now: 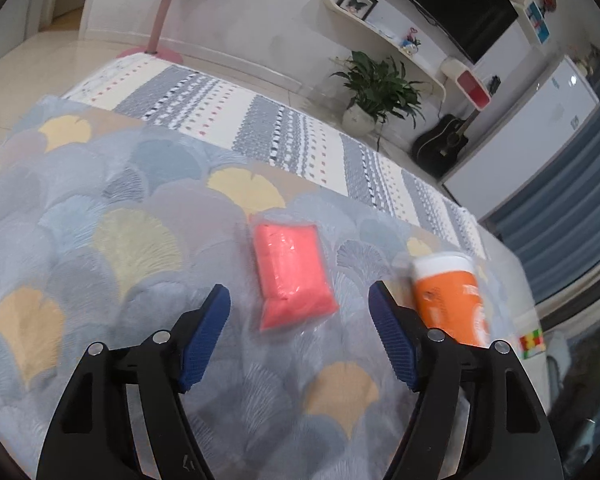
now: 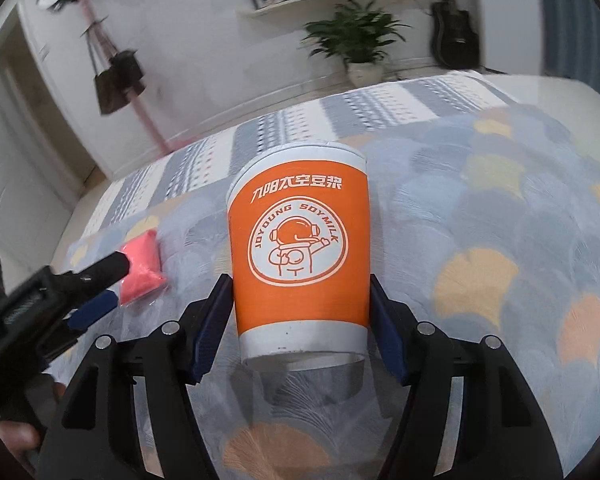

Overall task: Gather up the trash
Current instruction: 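Grasp the orange paper cup with the right tool while the left tool approaches the pink packet, then grasp the pink packet with the left tool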

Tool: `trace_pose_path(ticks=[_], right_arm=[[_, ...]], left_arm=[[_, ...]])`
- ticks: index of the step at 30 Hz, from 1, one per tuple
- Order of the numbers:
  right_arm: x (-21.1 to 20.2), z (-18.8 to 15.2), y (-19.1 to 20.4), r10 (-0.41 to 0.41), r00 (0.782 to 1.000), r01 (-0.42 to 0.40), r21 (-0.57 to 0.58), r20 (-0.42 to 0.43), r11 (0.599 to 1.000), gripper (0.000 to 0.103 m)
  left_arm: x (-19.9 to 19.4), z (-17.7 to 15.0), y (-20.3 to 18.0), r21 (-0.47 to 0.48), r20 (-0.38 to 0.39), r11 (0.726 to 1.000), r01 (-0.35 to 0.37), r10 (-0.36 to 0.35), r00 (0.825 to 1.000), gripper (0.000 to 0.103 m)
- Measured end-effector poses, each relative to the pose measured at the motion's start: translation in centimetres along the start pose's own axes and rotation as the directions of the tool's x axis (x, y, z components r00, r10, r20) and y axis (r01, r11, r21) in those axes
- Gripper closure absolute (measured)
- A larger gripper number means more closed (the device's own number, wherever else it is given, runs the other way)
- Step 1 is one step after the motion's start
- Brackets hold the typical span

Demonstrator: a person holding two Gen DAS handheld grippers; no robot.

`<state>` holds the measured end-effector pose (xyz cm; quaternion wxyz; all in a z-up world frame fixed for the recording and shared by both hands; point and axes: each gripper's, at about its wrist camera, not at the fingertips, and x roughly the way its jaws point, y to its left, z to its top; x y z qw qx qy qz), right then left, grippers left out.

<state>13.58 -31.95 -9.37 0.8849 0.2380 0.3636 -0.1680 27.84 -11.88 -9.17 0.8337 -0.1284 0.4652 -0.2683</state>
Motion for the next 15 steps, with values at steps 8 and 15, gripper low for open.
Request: trace_pose_path(ticks=[8, 15], right_arm=[[-0.8, -0.3, 1.0, 0.009, 0.999, -0.005, -0.078, 0.054, 0.997, 0.041], [-1.6, -0.7, 2.4, -0.013, 0.994, 0.030, -0.156, 0.108, 0.987, 0.041]], left_arm=[[1.7, 0.4, -2.5, 0.109, 0.028, 0.977, -0.183, 0.181, 0.983, 0.046], [-2.0, 0.0, -0.4, 0.071, 0.060, 0.981, -0.182, 0.178, 0.982, 0.066]])
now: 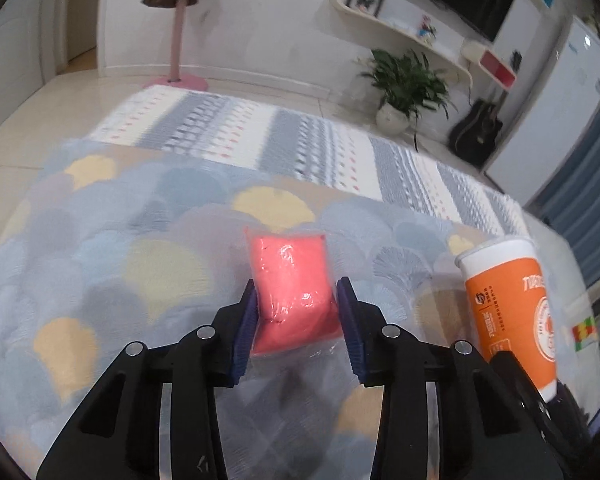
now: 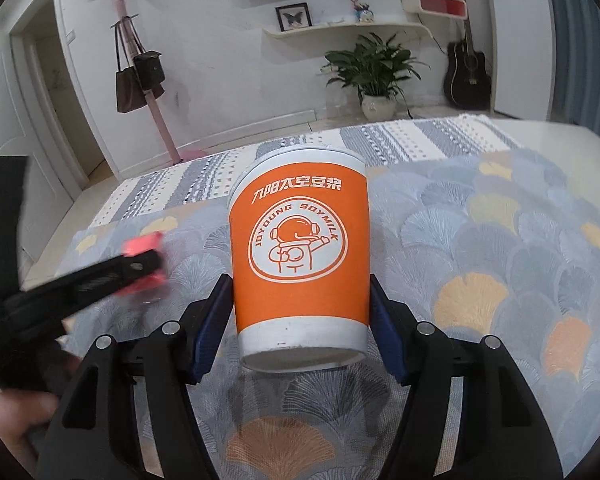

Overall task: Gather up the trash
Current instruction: 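Grasp the pink packet with the left tool, then carry the pink packet and orange cup over the blue basket and open both tools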

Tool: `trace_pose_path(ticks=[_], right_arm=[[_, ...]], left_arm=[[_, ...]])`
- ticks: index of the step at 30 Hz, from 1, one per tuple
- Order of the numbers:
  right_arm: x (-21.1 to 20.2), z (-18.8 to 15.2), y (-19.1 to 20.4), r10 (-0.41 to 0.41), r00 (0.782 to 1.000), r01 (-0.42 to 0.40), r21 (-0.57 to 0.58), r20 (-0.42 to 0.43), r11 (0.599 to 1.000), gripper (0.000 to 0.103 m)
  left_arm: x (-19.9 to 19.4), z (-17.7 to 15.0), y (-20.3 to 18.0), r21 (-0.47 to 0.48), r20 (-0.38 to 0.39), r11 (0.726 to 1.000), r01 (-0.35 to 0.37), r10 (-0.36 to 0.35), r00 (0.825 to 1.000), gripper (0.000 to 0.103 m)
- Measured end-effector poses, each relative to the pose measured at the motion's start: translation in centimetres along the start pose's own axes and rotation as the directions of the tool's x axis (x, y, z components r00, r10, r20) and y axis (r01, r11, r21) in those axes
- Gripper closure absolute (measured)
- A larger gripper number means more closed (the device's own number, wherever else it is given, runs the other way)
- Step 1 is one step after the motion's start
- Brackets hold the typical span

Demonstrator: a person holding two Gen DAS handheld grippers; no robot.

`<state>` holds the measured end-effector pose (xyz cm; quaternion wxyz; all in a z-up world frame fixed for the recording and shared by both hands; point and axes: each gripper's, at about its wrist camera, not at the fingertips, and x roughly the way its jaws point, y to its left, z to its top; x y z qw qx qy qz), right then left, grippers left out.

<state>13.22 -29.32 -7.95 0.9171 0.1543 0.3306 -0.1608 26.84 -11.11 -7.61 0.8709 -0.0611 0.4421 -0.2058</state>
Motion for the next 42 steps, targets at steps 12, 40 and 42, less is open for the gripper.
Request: trace_pose_path(ticks=[12, 40, 42], right_arm=[[-4.0, 0.4, 10.0, 0.152, 0.987, -0.142, -0.149, 0.057, 0.979, 0.042], [-6.4, -8.2, 39.6, 0.444, 0.873, -0.488, -0.346, -0.205, 0.801, 0.041], [-5.5, -8.7, 40.0, 0.452, 0.857, -0.513, -0.311, -0.249, 0.800, 0.040]], left_arm=[[-15.4, -0.5, 8.7, -0.054, 0.209, 0.997, -0.054, 0.064, 0.976, 0.066], [-26.7, -6.7, 32.7, -0.434, 0.223, 0.858, -0.275, 0.398, 0.890, 0.066], [-26.5, -6.8, 33.6, -0.446, 0.209, 0.849, -0.283, 0.406, 0.890, 0.065]])
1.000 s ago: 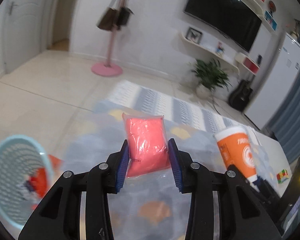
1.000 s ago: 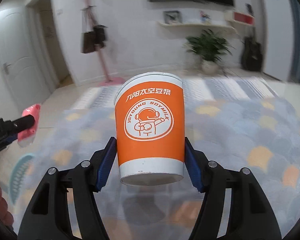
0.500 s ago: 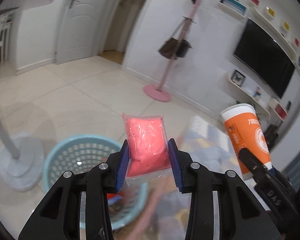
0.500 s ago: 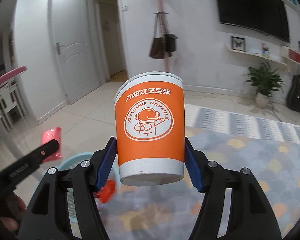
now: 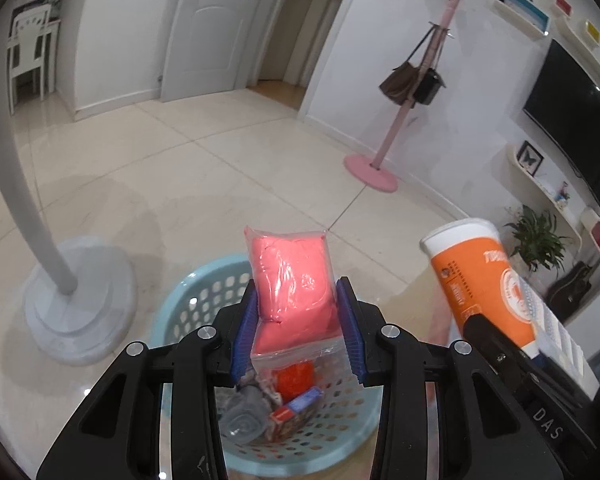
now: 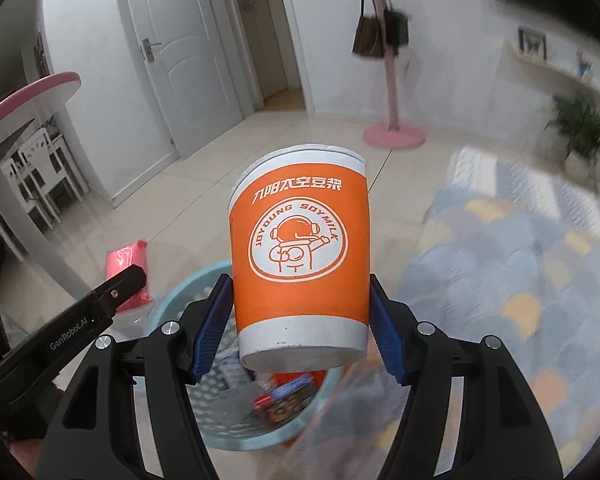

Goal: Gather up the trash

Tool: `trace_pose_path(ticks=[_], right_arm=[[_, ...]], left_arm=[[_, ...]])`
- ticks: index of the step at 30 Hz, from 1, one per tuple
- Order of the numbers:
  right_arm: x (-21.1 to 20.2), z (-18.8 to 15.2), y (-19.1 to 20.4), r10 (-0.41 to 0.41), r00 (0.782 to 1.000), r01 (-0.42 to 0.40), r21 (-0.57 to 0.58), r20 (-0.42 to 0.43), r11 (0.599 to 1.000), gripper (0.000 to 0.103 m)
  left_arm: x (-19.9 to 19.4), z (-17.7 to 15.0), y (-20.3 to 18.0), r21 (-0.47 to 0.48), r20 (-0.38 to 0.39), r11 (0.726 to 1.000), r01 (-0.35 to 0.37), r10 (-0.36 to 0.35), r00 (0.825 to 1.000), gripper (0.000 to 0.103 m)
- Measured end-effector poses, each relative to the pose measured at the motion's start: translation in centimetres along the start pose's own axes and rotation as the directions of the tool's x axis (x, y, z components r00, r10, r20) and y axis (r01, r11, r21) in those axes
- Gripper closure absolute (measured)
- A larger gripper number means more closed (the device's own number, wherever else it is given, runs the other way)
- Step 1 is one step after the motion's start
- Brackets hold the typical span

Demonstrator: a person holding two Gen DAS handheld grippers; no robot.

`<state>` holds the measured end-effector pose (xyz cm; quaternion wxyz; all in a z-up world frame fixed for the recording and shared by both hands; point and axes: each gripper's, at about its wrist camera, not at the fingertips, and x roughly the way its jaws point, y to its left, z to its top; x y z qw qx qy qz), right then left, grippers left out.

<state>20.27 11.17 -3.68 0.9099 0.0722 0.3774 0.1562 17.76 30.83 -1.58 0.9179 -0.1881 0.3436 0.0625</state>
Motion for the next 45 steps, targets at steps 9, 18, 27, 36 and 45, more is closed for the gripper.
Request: trace_pose_path(ticks=[9, 18, 27, 36, 45], right_arm=[[4.1, -1.3, -2.3, 0.134, 0.977, -0.113, 0.134, -0.167, 0.985, 0.031], [2.9, -1.7, -3.5, 0.114, 0.982, -0.099, 0.104, -0.151, 0.990, 0.031], [-2.6, -0.9, -4.4, 0.024, 0.999, -0.024, -0.012, -0.041, 1.000, 0.031], [-14.2, -1.4, -8.4, -0.117, 0.973, 0.141, -0.112, 0.198, 0.984, 0.031], [-22.2, -4.7, -14.6, -0.229, 0.895, 0.266, -0.045, 0.382, 0.963, 0.030]], left_arm=[[0.5, -0.3, 0.8, -0.020, -0.015, 0.999, -0.034, 0.034, 0.999, 0.039], [0.4, -0.4, 0.2, -0.031, -0.007, 0.999, -0.021, 0.021, 1.000, 0.037], [-2.7, -0.6, -3.8, 0.025, 0.083, 1.000, 0.015, -0.017, 0.996, 0.037], [-10.1, -1.3, -11.2, 0.157, 0.219, 0.985, 0.077, -0.111, 0.969, 0.028], [-13.9, -8.4, -17.0, 0.193, 0.291, 0.981, 0.000, -0.057, 0.955, 0.020]])
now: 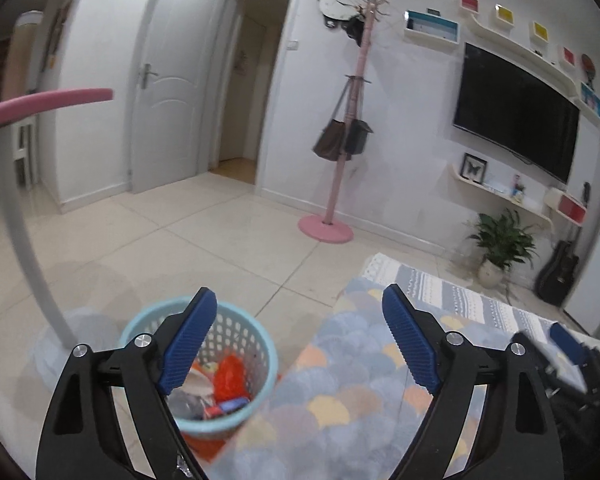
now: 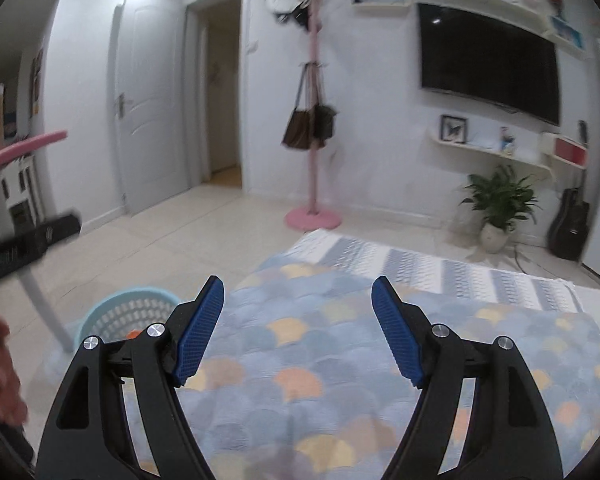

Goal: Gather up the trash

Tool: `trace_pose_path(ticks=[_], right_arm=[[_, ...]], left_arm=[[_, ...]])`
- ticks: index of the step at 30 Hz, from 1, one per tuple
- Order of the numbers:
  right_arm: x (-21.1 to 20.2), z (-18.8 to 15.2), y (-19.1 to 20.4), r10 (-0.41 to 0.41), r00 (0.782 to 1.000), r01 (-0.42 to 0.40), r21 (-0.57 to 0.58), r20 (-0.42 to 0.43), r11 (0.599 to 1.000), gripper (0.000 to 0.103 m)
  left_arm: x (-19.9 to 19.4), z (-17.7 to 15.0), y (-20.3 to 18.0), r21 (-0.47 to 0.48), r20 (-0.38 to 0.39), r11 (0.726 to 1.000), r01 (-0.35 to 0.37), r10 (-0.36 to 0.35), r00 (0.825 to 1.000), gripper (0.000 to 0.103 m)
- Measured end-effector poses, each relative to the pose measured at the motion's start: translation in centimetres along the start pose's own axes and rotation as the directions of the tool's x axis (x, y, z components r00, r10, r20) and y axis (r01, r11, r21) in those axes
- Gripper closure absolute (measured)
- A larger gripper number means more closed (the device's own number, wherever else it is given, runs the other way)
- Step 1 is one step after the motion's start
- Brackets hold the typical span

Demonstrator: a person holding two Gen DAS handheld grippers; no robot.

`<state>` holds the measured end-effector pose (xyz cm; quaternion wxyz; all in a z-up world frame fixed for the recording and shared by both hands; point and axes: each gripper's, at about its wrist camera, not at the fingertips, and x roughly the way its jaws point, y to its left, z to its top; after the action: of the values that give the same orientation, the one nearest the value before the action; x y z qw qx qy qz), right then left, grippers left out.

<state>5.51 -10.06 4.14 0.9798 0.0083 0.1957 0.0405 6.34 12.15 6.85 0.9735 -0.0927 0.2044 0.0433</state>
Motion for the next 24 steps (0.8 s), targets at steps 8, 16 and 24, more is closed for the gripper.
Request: trace_pose_path(ticks=[8, 16, 24], right_arm=[[-0.9, -1.9, -2.9, -0.080, 0.996, 0.080, 0.007, 0.046, 0.997, 0.030], [-0.8, -4.7, -5.8, -0.138, 0.989, 0.135, 0.050, 0.057, 0.990, 0.030], [-0.8, -6.1, -6.4, -0.191, 0.977, 0.189, 0.024, 0.094, 0.982, 0.030]], left_arm=[[-0.1, -4.5, -4.3, 0.084, 0.048, 0.994, -0.065, 0.061, 0.997, 0.020], [1.0, -6.2, -7.4, 0.162, 0.046, 0.984, -0.072, 0.065, 0.997, 0.019], [1.0, -6.4, -7.9, 0.135, 0.070, 0.985, -0.110, 0.101, 0.992, 0.015]])
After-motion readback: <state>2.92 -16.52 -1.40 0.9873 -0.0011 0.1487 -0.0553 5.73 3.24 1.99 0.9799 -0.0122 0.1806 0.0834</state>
